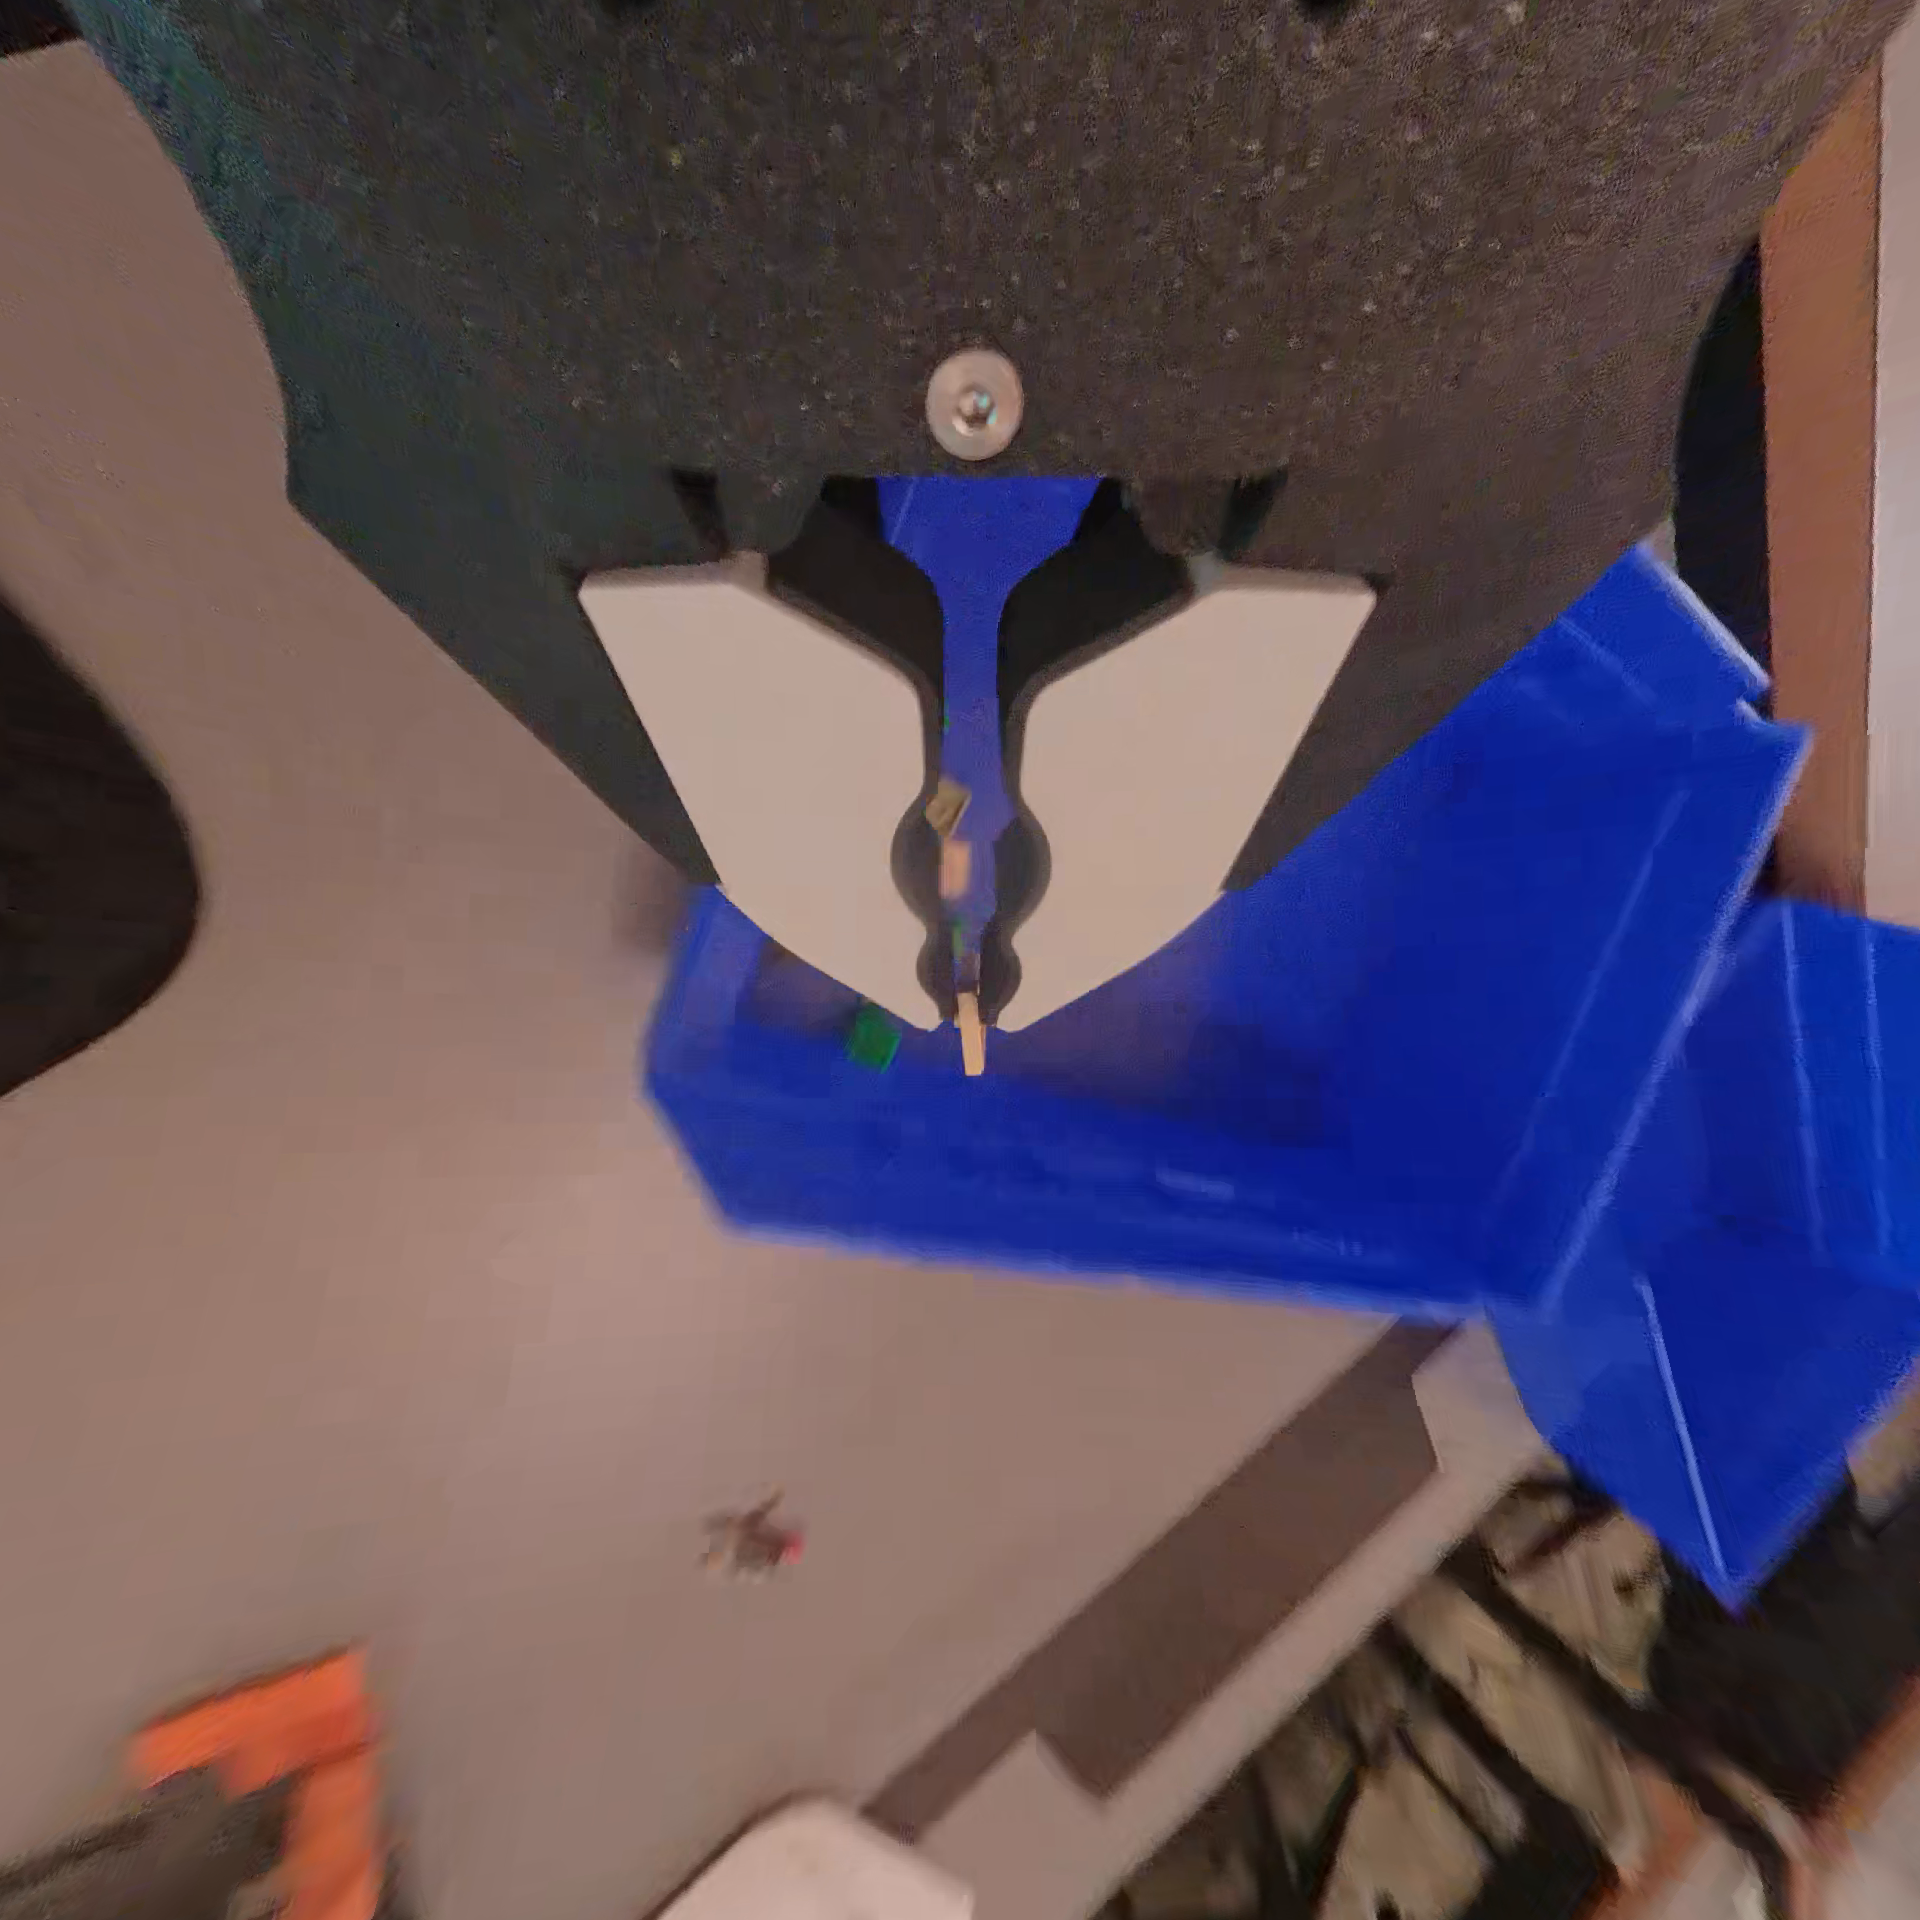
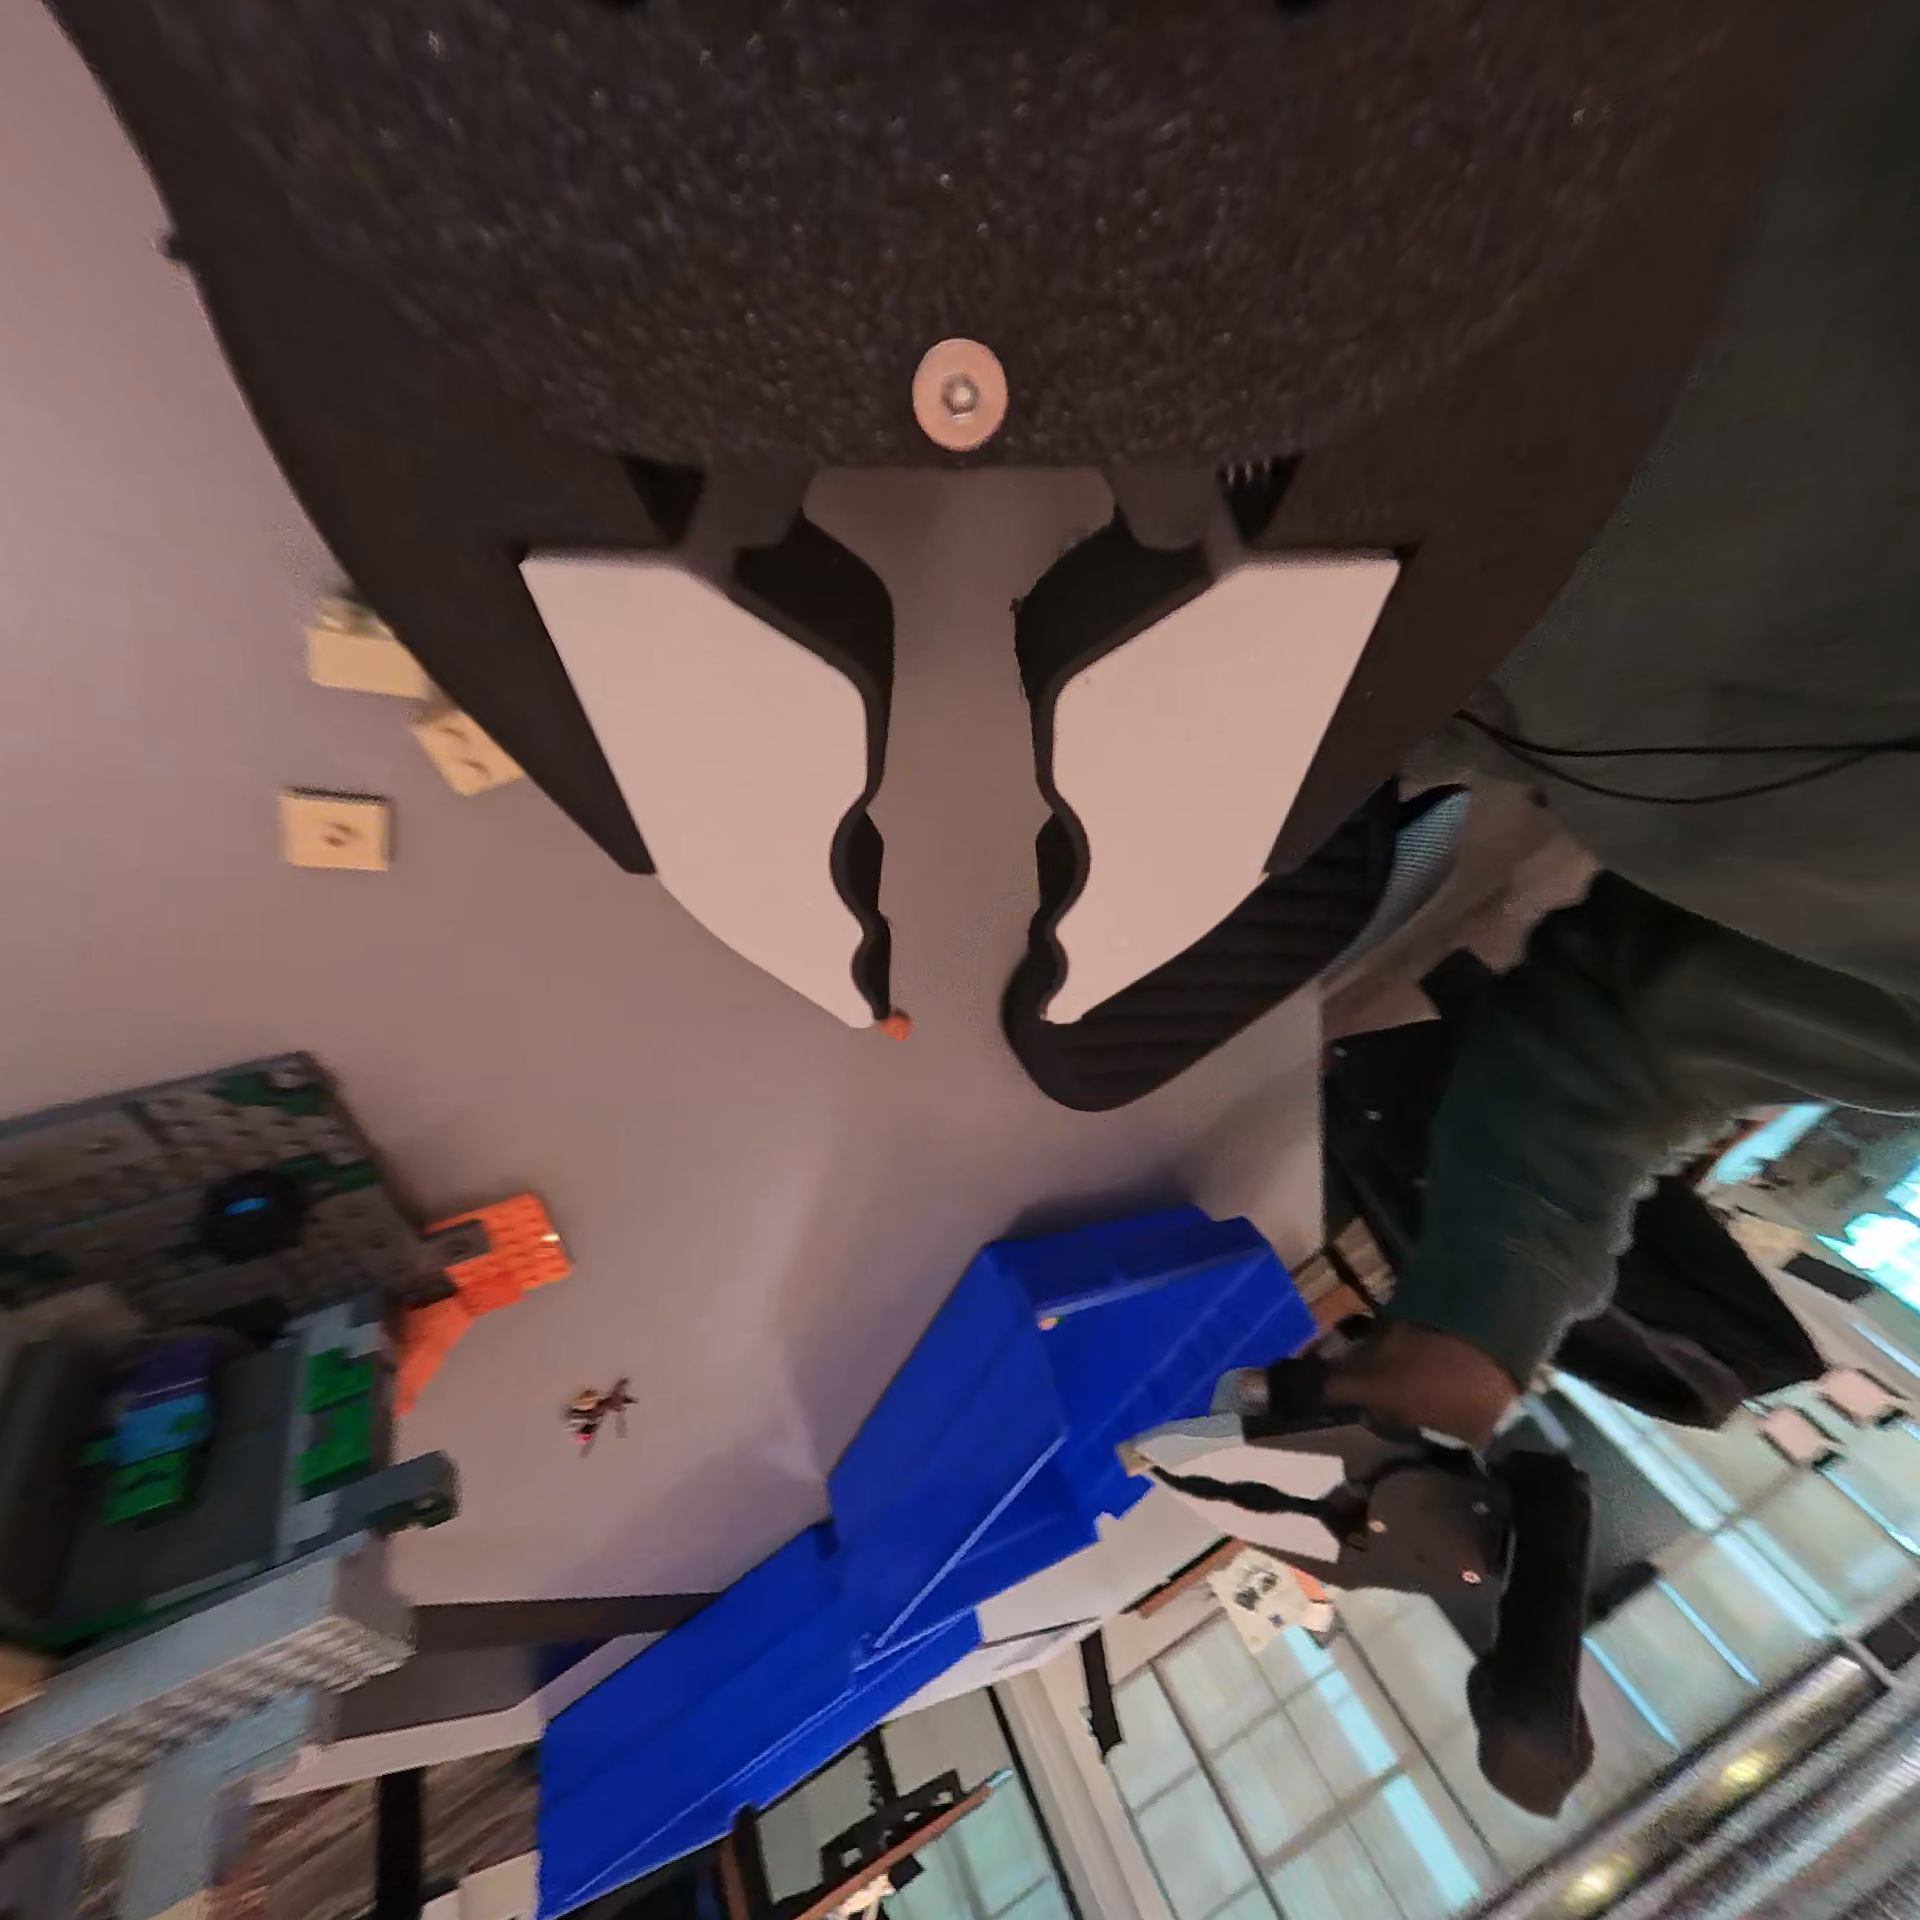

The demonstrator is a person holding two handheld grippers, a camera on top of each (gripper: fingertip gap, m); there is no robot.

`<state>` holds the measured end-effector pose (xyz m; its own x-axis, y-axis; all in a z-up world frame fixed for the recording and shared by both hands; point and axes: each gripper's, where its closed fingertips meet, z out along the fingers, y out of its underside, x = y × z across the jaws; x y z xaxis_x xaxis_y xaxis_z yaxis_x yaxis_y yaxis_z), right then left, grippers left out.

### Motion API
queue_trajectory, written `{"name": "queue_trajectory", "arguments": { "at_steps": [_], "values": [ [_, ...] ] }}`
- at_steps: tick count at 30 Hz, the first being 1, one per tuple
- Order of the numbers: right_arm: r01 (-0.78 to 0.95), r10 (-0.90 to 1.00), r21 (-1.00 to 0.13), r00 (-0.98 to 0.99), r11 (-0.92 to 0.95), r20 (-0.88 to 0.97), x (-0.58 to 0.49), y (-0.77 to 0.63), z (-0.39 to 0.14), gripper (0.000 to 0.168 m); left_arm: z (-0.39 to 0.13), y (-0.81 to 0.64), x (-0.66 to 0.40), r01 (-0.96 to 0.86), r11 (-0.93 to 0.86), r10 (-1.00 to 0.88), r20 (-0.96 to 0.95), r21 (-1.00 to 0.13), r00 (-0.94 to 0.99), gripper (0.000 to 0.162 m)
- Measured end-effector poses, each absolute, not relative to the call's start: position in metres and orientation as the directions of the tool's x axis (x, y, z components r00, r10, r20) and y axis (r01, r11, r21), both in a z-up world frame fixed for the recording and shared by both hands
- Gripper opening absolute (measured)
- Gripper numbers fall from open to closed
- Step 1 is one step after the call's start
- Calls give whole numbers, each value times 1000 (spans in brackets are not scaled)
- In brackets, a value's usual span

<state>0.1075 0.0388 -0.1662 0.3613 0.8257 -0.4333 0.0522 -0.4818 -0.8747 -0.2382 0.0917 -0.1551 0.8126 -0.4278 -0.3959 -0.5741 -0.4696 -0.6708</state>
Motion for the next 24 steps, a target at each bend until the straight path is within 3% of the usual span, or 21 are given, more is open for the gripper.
{"name": "queue_trajectory", "arguments": {
  "at_steps": [5,13,17,24],
  "values": [
    [151,823,-899,484,-412,-296,130,53,-179,25,-190,97,-268,-511,-614,-407,-312,-602,858,5],
    [433,813,-826,579,-361,-52,162,74,-213,26,-196,99,-257,-513,-599,-416,-308,-615,855,24],
    [539,839,-761,544,-361,-13,165,75,-229,28,-195,97,-252,-494,-592,-429,-269,-637,862,33],
    [715,905,-653,412,-249,106,159,82,-247,33,-167,82,-201,-507,-436,-525,-246,-744,814,24]
  ]
}}
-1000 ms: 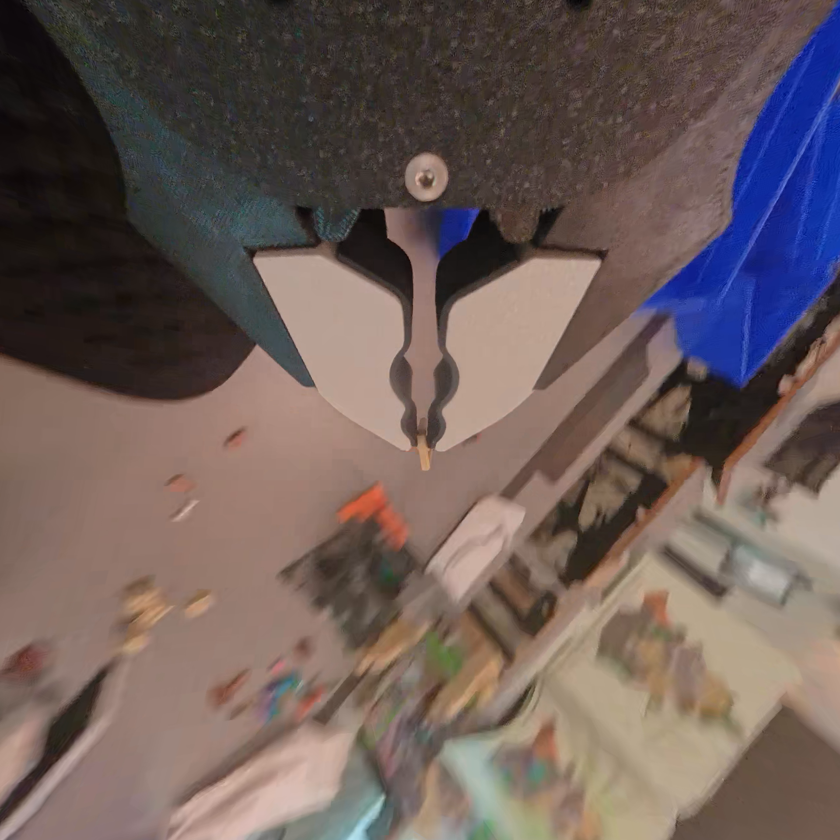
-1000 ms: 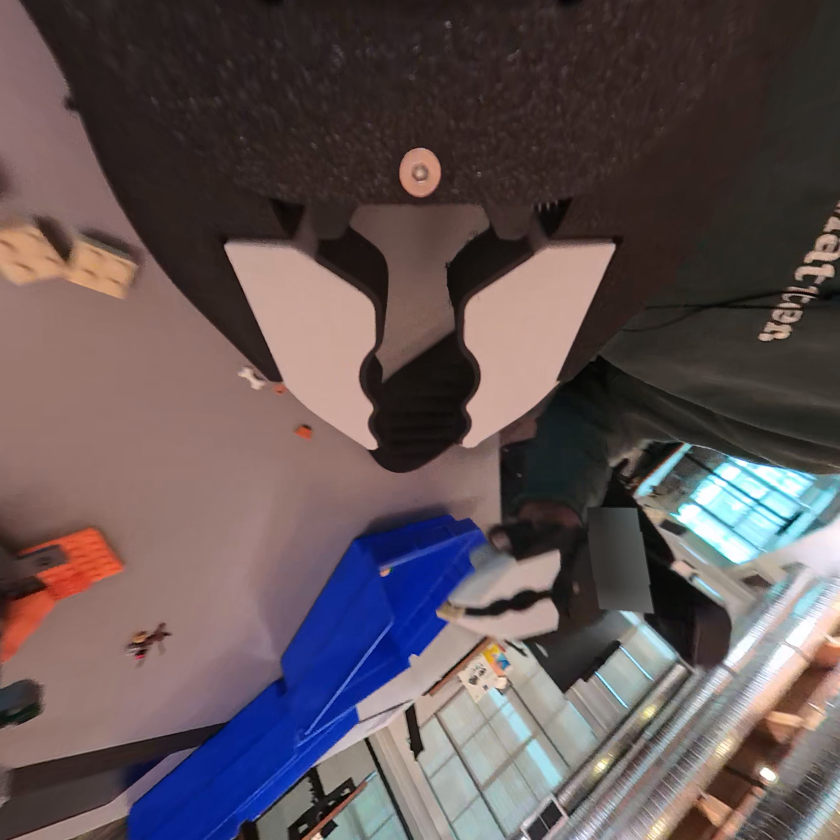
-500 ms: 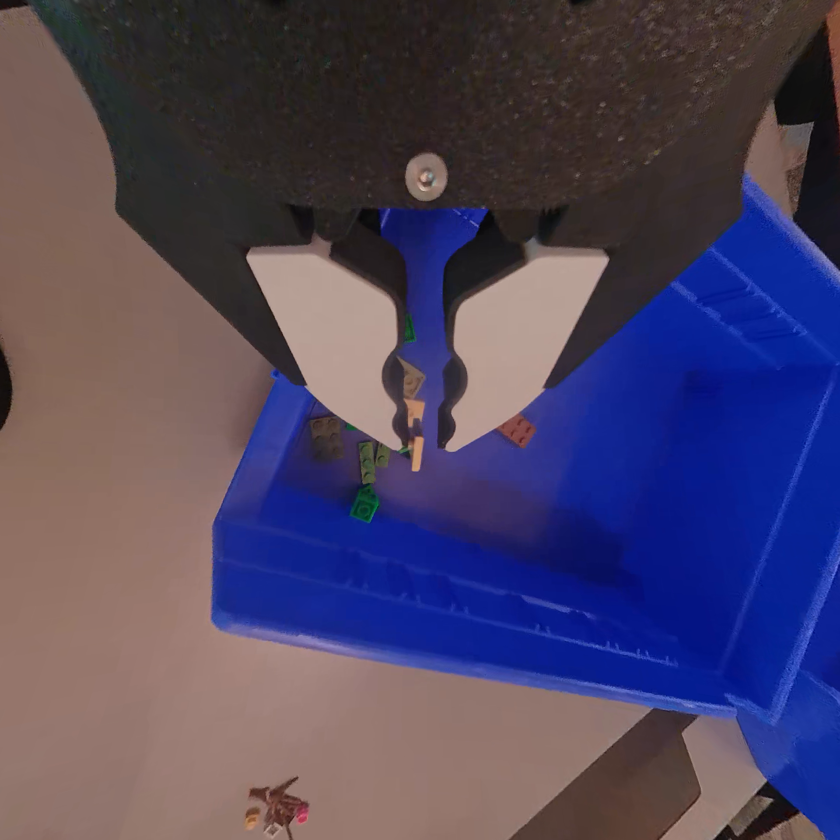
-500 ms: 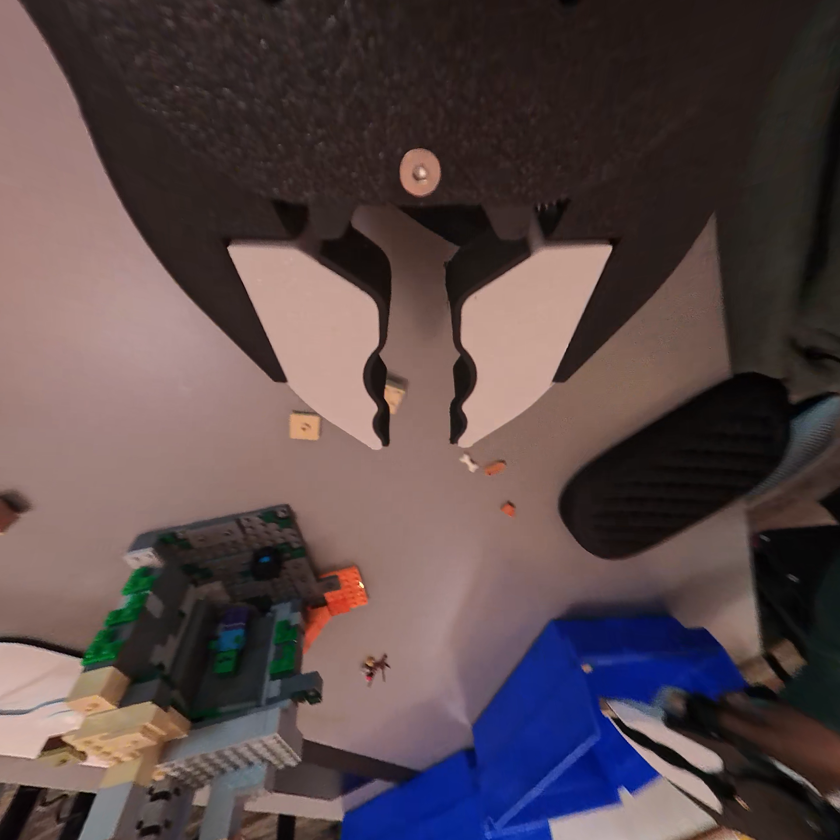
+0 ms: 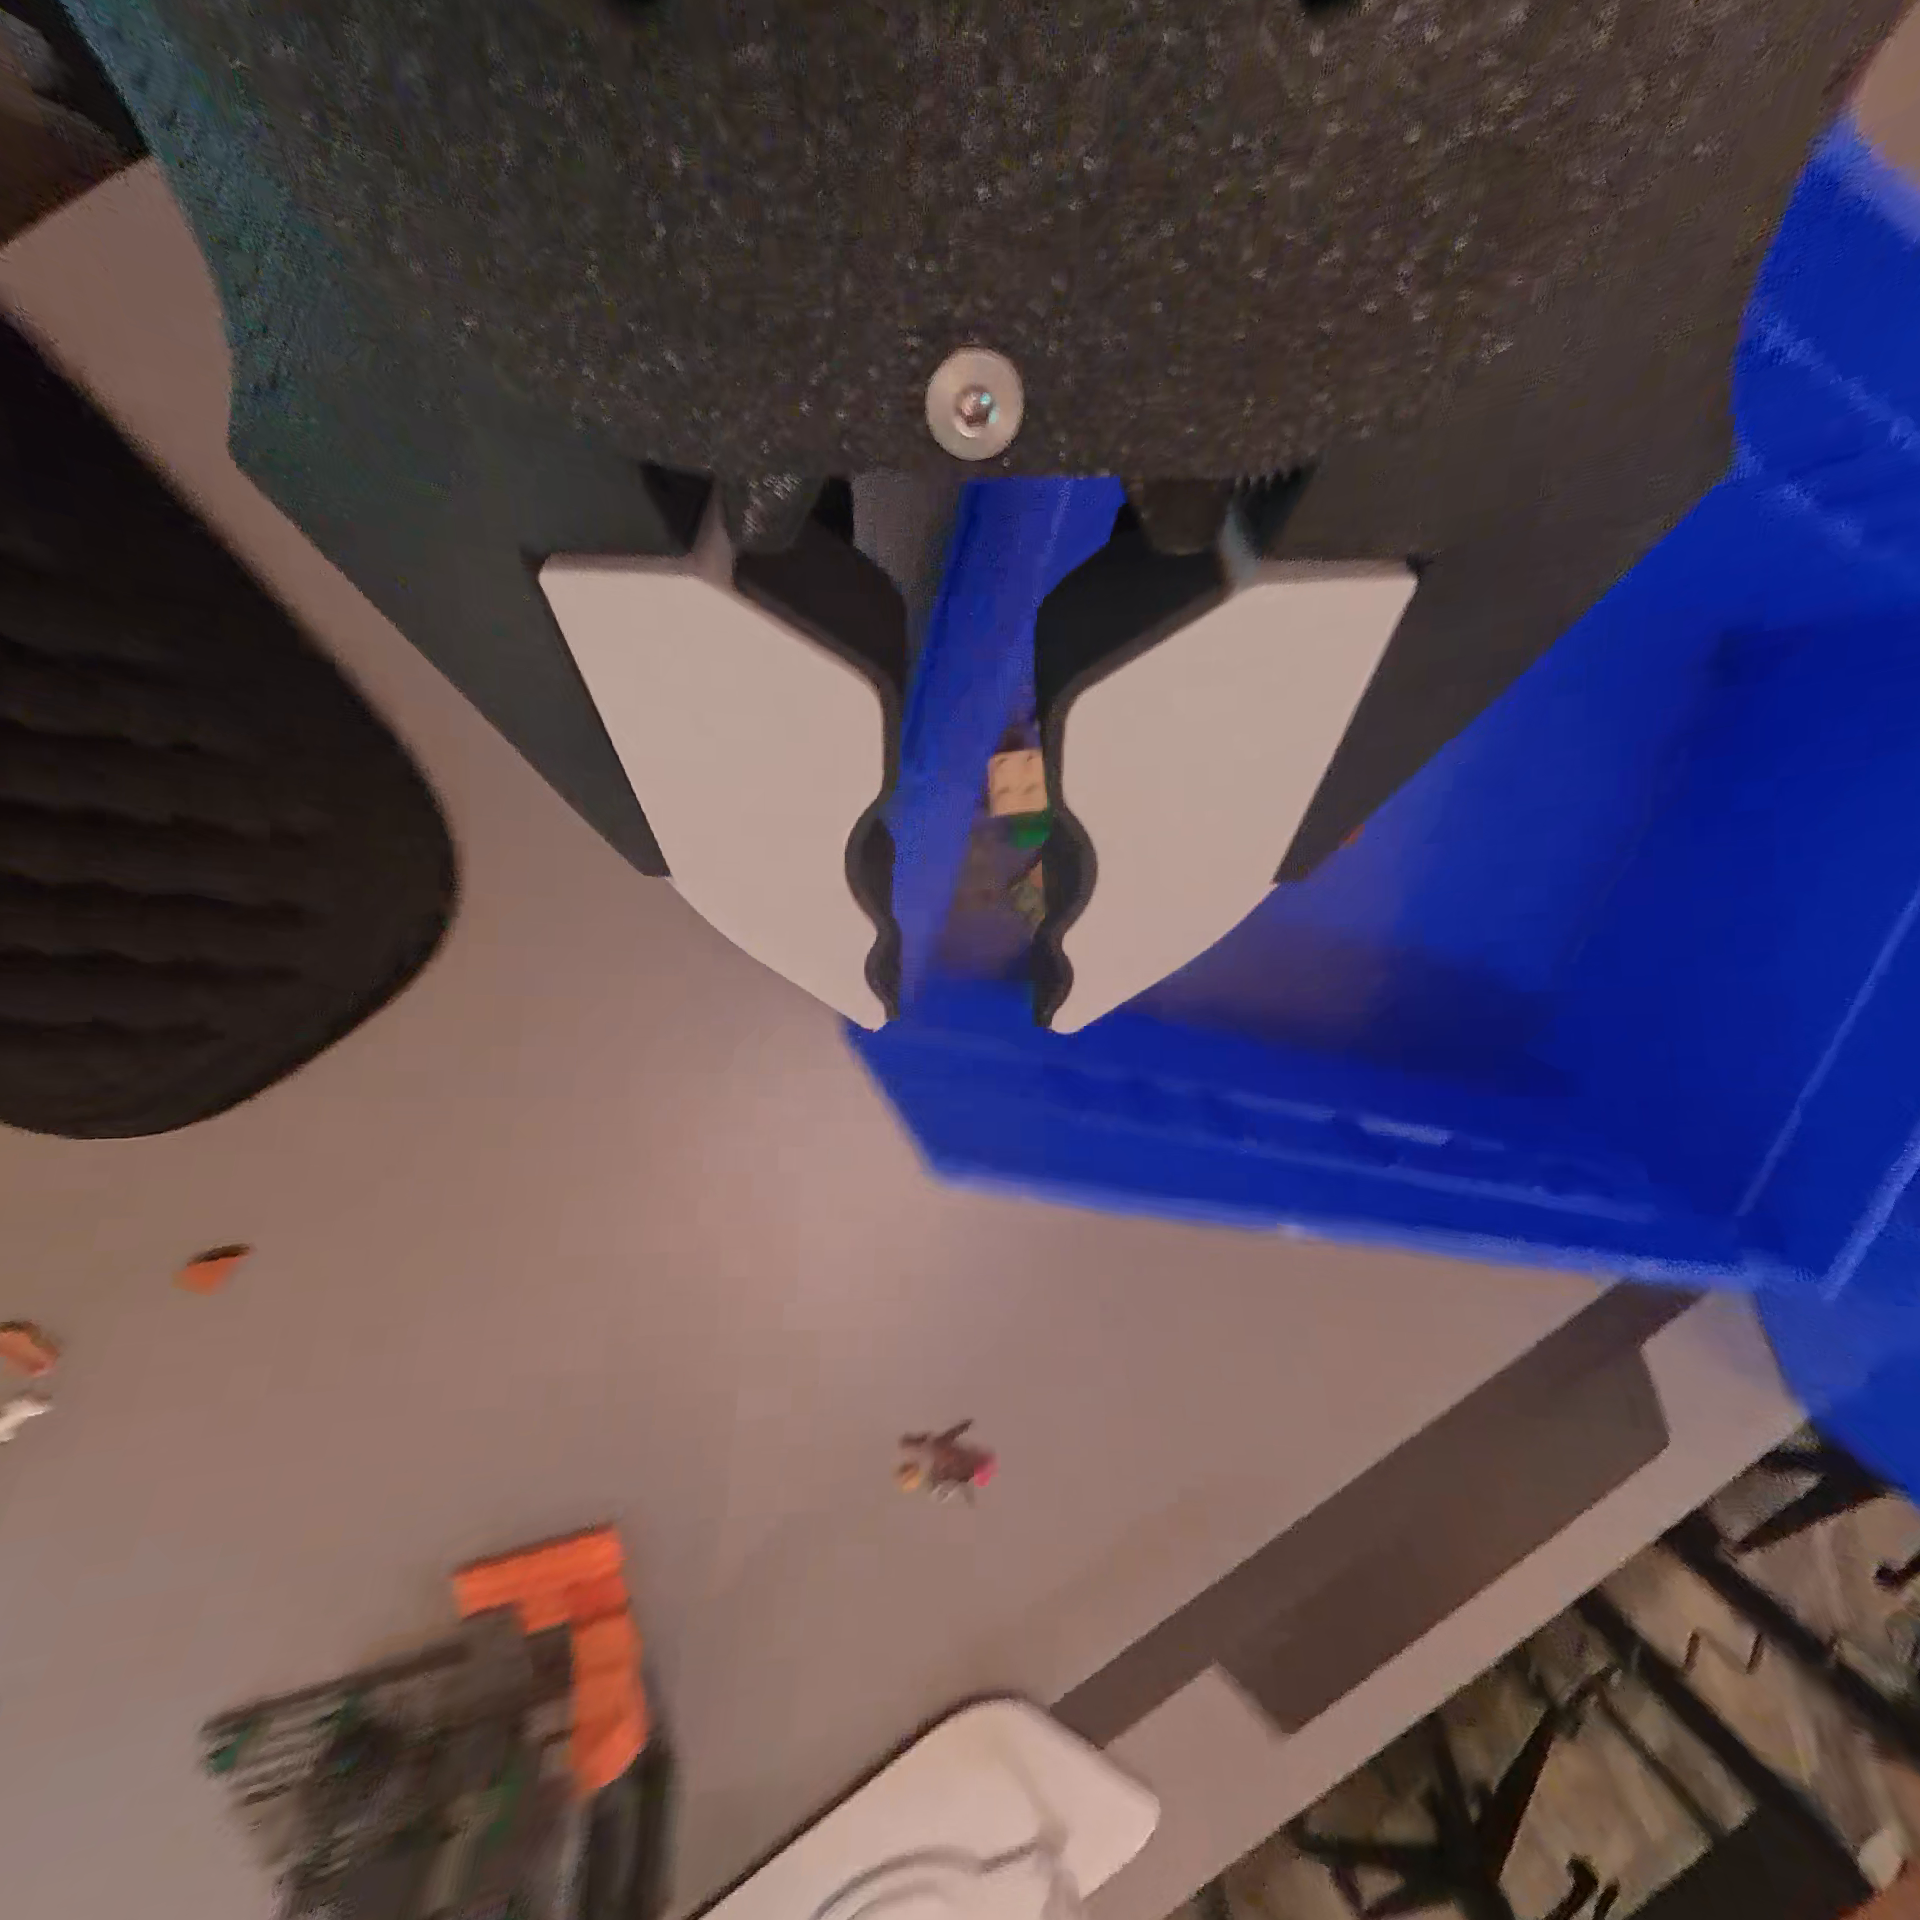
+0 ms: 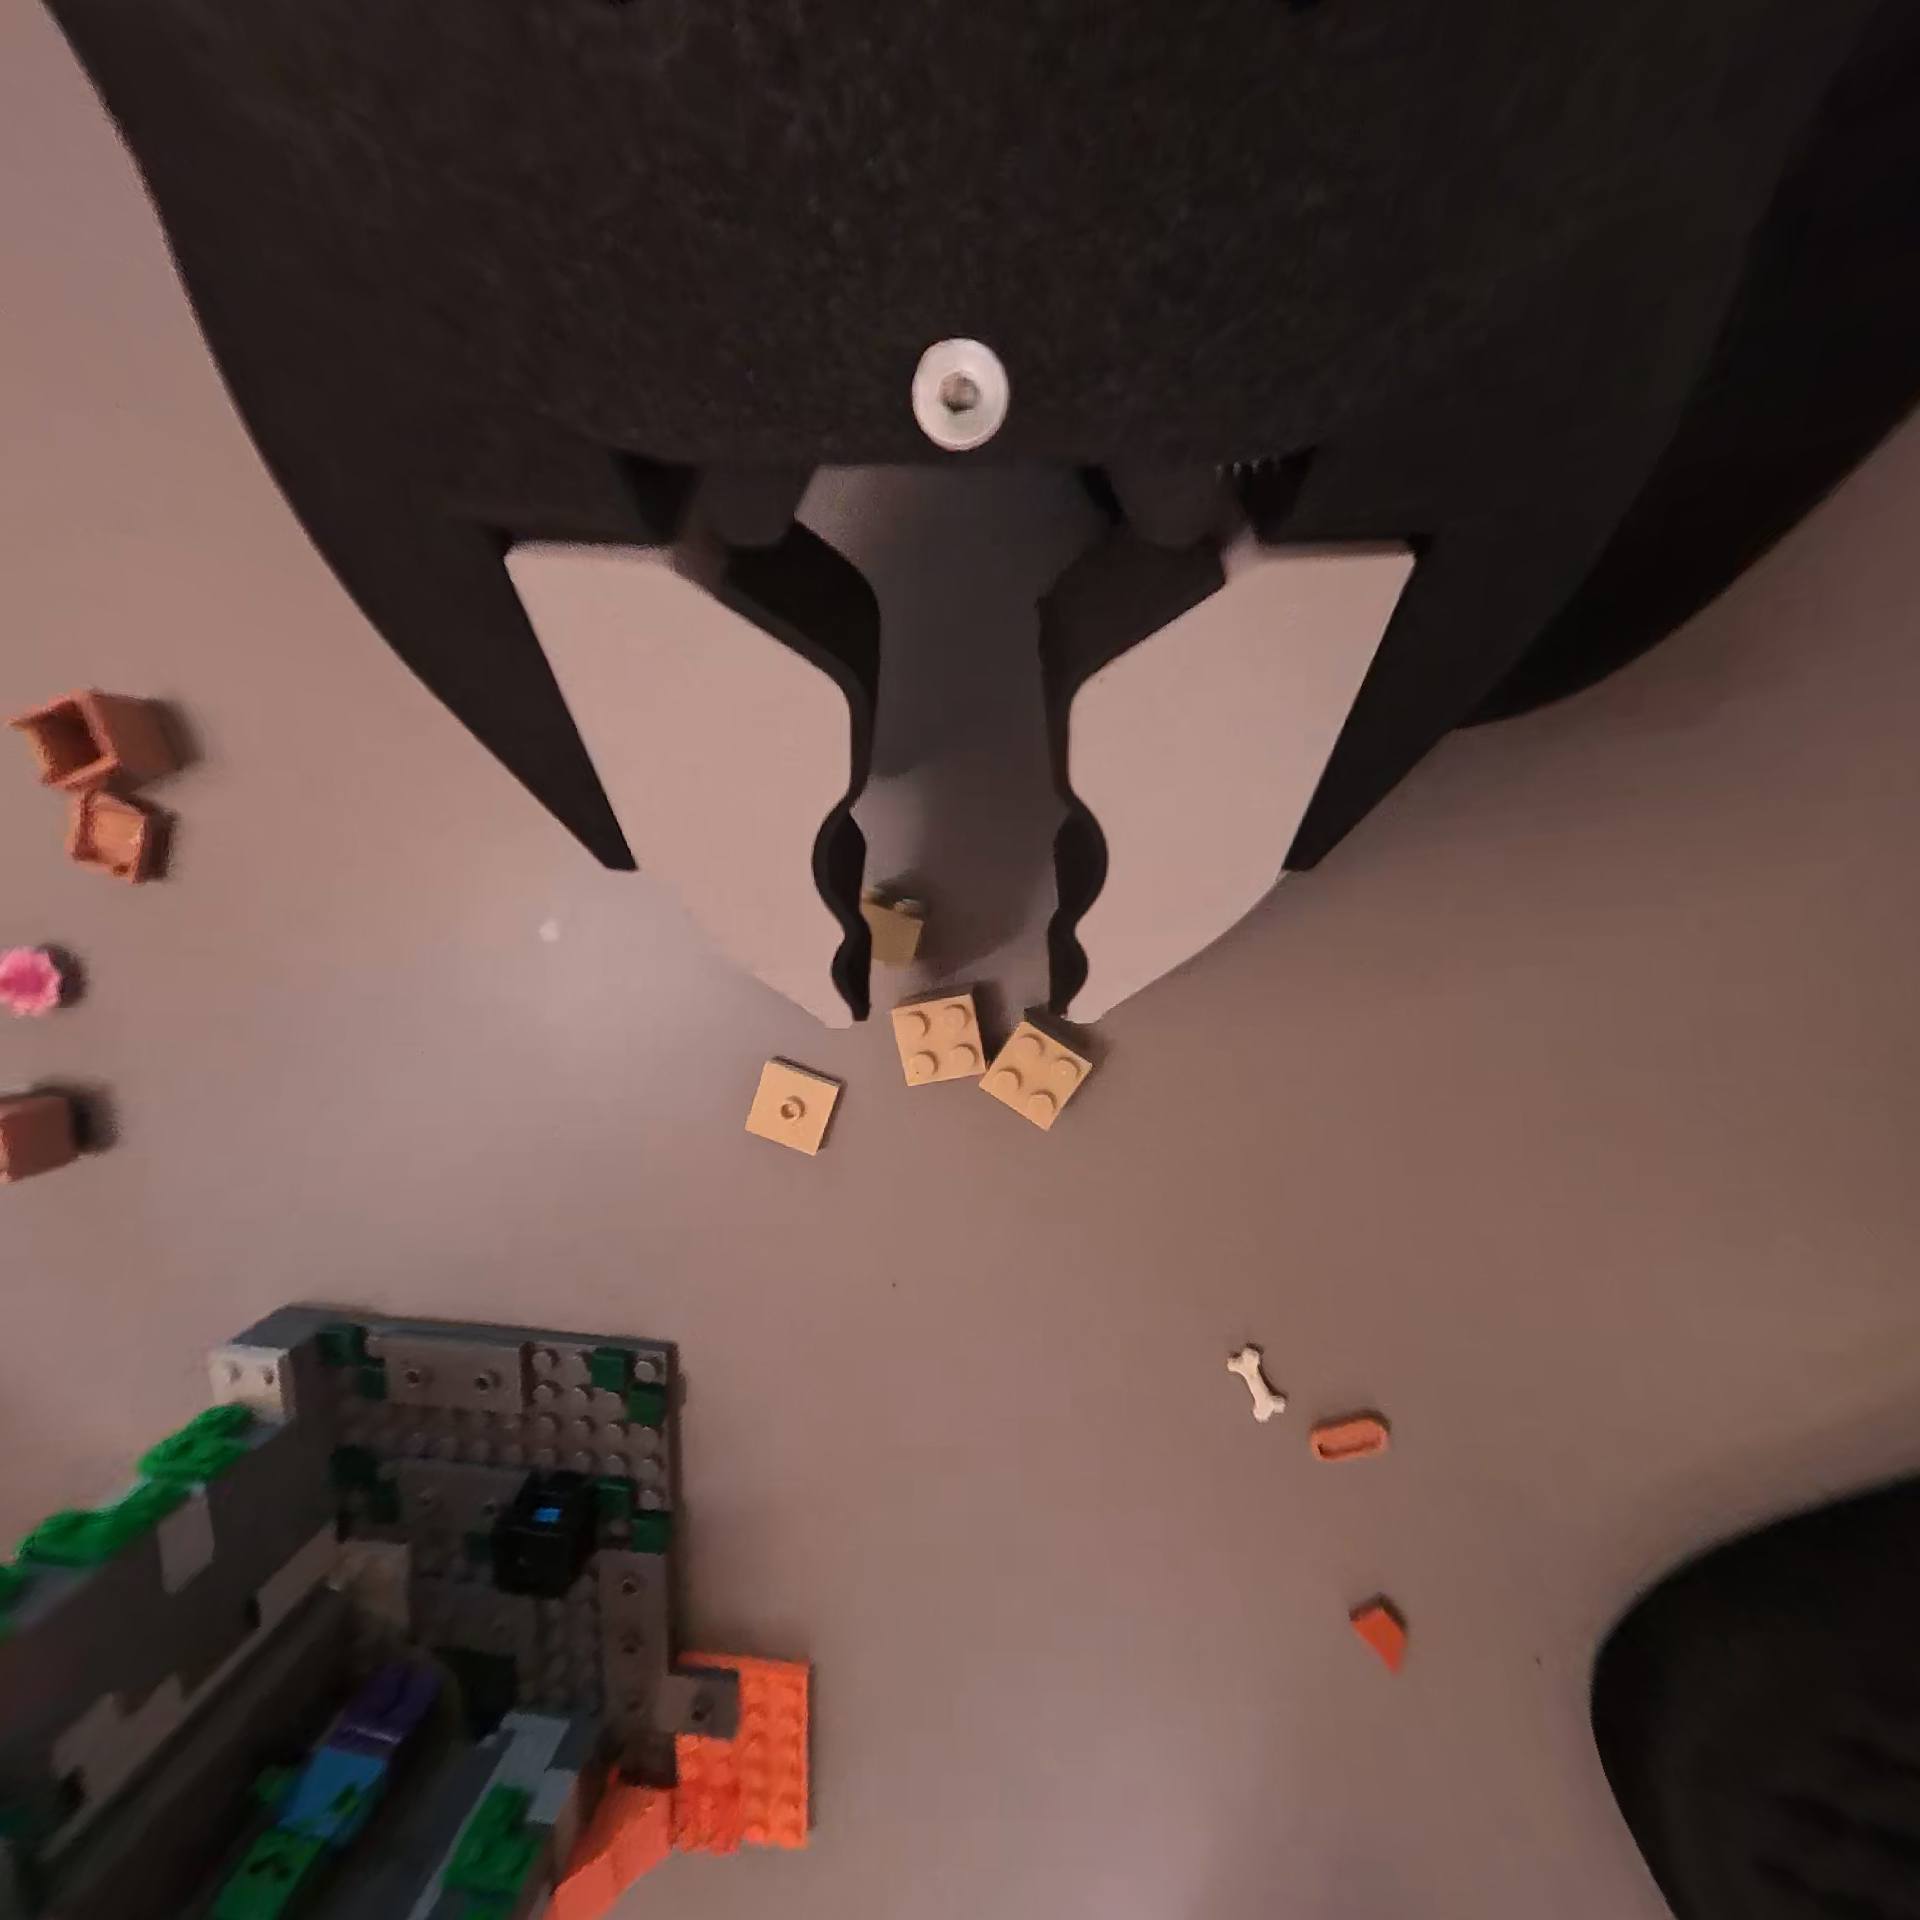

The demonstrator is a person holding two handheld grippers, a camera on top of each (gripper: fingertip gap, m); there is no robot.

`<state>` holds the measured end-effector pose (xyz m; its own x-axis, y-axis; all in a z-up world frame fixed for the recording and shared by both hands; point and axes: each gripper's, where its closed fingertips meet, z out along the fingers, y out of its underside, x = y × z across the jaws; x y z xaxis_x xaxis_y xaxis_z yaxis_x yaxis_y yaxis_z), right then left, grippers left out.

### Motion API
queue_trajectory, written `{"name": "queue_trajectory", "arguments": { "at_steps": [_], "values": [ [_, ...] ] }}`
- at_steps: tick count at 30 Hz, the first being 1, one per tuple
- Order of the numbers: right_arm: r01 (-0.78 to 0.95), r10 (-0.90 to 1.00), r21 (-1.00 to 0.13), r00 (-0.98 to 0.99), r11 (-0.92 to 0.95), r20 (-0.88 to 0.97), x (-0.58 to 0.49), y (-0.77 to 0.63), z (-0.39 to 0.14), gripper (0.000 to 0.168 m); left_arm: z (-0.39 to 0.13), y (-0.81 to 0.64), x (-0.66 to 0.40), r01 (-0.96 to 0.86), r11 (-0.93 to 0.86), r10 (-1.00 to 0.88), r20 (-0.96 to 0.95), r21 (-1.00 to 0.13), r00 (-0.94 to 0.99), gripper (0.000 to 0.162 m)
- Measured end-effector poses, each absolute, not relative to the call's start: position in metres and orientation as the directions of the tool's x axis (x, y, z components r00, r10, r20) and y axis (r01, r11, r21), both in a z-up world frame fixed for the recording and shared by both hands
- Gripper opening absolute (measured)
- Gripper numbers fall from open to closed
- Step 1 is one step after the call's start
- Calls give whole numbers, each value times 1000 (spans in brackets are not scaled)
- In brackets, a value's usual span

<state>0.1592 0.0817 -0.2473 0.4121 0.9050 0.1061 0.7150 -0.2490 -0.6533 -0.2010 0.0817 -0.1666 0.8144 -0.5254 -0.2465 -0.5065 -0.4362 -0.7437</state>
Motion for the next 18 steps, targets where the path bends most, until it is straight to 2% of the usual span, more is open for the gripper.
{"name": "queue_trajectory", "arguments": {
  "at_steps": [4,7,8,9,10,14,18],
  "values": [
    [813,950,-566,270,-136,159,157,85,-253,36,-163,64,-146,-528,-335,-650,-215,-780,729,20],
    [850,976,-520,176,-86,126,151,83,-258,36,-169,50,-103,-537,-289,-737,-173,-793,653,19],
    [863,980,-498,162,-84,115,151,84,-261,33,-173,45,-88,-536,-278,-766,-152,-797,624,19],
    [872,984,-484,147,-81,101,151,84,-263,22,-177,40,-73,-539,-268,-796,-131,-798,591,19],
    [871,989,-487,124,-70,79,148,81,-263,16,-182,36,-58,-541,-258,-818,-116,-801,563,19],
    [835,995,-550,60,-5,83,130,66,-253,16,-205,21,-5,-570,-236,-894,-54,-787,445,21],
    [825,993,-563,20,47,112,119,45,-249,16,-227,13,42,-647,-192,-944,-42,-738,327,28]
  ]
}}
